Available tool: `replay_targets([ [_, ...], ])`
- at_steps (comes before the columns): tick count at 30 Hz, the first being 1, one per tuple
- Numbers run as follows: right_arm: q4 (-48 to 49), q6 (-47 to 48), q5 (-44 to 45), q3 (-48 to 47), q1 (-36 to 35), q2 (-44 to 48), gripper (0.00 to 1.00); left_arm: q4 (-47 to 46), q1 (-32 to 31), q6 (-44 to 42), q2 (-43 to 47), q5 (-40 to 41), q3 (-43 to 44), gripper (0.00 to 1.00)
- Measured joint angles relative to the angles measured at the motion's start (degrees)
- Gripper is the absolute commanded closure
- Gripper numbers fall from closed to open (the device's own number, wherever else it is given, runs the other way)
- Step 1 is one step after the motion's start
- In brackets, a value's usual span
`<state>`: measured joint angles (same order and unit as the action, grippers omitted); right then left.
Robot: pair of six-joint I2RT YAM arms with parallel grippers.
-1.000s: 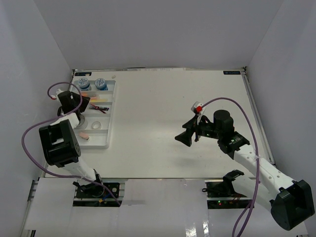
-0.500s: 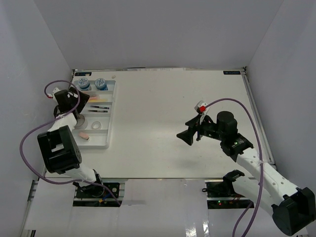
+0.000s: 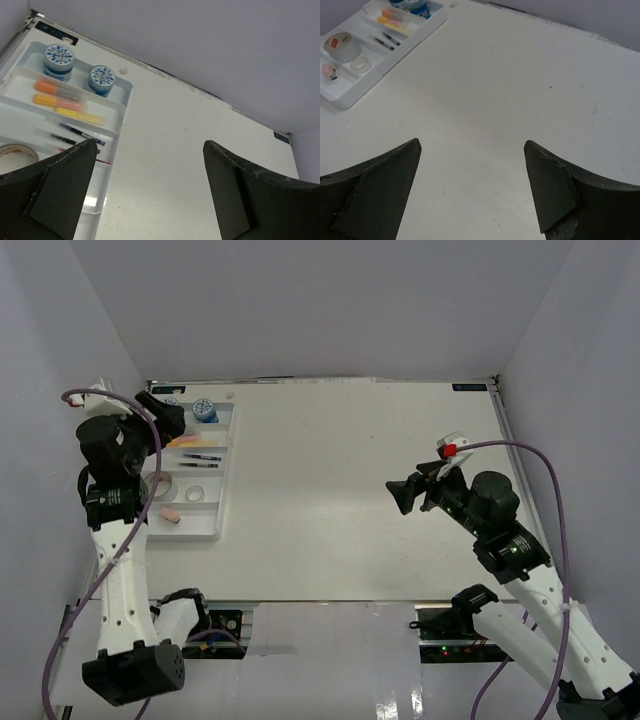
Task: Sort the stationery into containers
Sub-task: Reset both arms
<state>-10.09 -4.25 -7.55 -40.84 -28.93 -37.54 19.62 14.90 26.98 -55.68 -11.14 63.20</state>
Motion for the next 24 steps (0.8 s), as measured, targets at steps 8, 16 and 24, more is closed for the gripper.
replay_targets([
  [8, -6.6, 0.5, 11.8, -2.9, 0.0, 12.0, 0.10, 15.7, -8.9, -3.8, 14.7, 0.6, 4.9, 0.02],
  [16, -11.3, 1.8, 17.0, -2.9, 0.0, 21.2, 0.10, 26.5, -16.6, -5.0, 27.3, 7.6, 3.8, 0.02],
  [24, -14.2, 1.9, 19.7, 0.2, 0.0, 29.2, 0.10, 35.3, -21.4, -2.0, 31.9, 14.7, -2.8, 0.02],
])
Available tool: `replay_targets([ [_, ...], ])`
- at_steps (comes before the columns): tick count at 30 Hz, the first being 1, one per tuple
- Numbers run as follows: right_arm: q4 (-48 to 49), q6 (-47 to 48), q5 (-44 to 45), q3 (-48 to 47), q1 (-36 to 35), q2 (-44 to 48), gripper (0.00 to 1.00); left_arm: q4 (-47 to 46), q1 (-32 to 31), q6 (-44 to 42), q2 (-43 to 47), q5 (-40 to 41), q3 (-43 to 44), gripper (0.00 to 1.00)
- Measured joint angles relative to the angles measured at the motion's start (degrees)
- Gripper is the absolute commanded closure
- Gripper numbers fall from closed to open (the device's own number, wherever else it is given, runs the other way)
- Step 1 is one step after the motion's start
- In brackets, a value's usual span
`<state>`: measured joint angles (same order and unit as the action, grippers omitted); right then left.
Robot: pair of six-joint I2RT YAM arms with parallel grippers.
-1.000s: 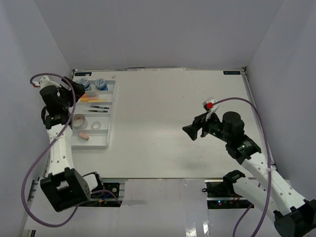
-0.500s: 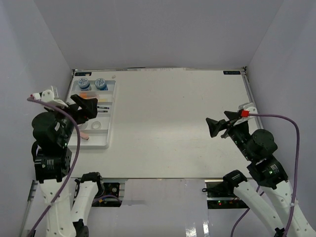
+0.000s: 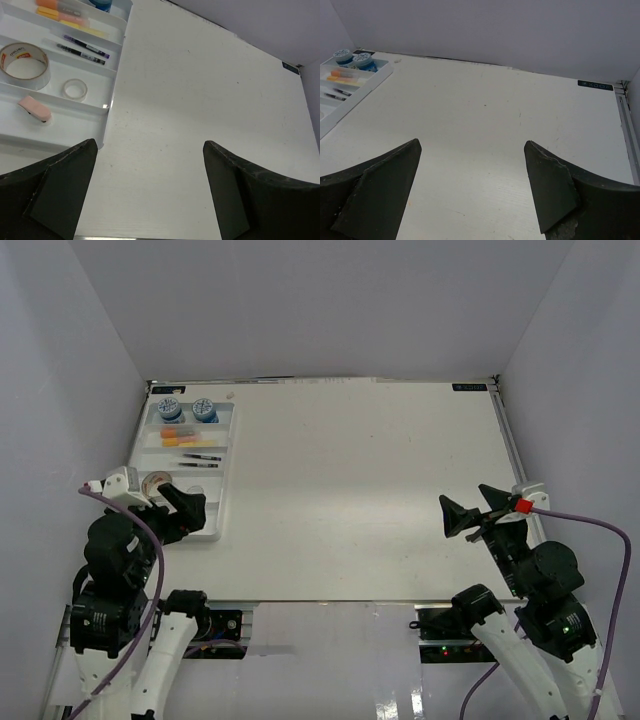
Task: Sort the stationery into containers
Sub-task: Reset both arms
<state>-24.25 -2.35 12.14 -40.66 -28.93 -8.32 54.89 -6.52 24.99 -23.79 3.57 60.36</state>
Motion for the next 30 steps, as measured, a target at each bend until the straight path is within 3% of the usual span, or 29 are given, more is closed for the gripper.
replay_targets([
  [15, -1.8, 0.0, 2.1, 5.8, 0.0, 6.1, 0.10, 3.4, -3.4, 3.5, 17.4, 2.8, -5.8, 0.02],
  [30, -2.5, 0.0, 2.9, 8.8, 0.0, 7.0, 0.10, 8.2, -3.5, 2.7, 21.8, 2.0, -9.9, 0.02],
])
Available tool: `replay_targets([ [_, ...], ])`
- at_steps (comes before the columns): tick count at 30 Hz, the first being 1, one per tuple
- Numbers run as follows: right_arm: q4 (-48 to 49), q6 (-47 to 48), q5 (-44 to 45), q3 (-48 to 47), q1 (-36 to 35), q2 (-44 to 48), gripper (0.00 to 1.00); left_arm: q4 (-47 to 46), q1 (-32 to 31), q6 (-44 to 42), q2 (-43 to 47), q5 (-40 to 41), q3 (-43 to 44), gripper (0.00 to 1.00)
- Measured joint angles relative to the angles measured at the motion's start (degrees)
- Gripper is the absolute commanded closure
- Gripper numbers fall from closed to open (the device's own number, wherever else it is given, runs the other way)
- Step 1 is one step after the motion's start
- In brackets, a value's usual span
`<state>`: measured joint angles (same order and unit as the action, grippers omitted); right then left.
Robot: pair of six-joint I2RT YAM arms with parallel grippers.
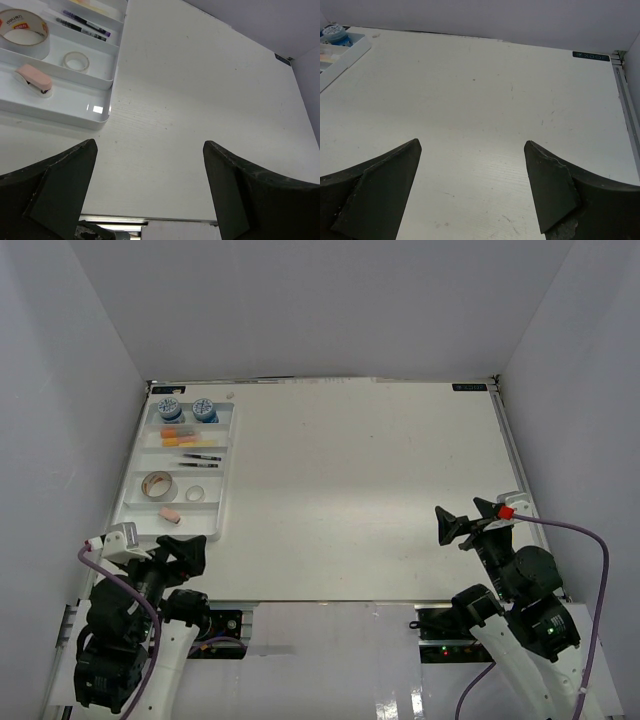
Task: Sort the stationery into containers
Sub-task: Reset both arms
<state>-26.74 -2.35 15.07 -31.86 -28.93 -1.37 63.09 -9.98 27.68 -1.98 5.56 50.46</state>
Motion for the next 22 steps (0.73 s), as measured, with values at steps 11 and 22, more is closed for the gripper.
replay_targets([
  [11, -0.1, 0.0, 0.0, 0.9, 0.0, 0.0, 0.10, 1.6, 0.0, 0.0, 1.5, 0.0, -2.1, 0.02],
  [22, -0.1, 0.0, 0.0, 0.9, 0.0, 0.0, 0.10, 1.6, 0.0, -0.3, 1.5, -0.2, -2.8, 0.02],
])
